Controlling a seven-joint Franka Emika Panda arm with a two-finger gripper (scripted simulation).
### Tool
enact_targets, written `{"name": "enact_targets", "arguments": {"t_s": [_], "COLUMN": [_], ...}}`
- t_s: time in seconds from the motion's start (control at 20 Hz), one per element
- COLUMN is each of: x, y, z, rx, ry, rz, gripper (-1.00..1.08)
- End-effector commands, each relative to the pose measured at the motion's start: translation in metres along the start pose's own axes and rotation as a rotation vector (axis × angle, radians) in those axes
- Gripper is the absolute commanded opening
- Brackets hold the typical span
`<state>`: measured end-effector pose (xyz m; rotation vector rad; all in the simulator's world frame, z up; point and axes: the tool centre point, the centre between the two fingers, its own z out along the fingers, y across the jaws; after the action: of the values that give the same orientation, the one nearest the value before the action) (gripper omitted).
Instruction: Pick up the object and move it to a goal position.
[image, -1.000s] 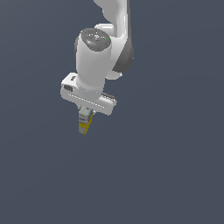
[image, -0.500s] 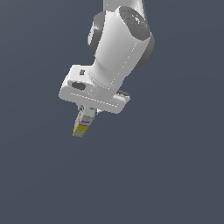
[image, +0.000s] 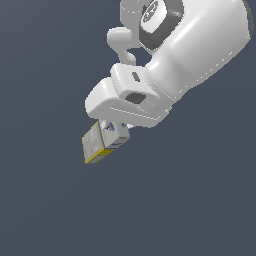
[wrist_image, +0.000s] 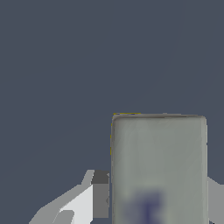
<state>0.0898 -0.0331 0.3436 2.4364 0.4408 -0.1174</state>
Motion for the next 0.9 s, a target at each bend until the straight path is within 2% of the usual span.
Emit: {"name": "enact_targets", "arguments": {"t_s": [0.0, 0.4, 0.85], "x": [0.012, 0.046, 0.072], "y": [-0.002, -0.022, -0.06], "z": [-0.019, -0.072, -0.123], "rx": [-0.058, -0.224, -0.395], "ry": [0.008, 0.036, 0.067], "rz": [-0.078, -0.306, -0.543], "gripper": [-1.0, -1.0, -1.0]}}
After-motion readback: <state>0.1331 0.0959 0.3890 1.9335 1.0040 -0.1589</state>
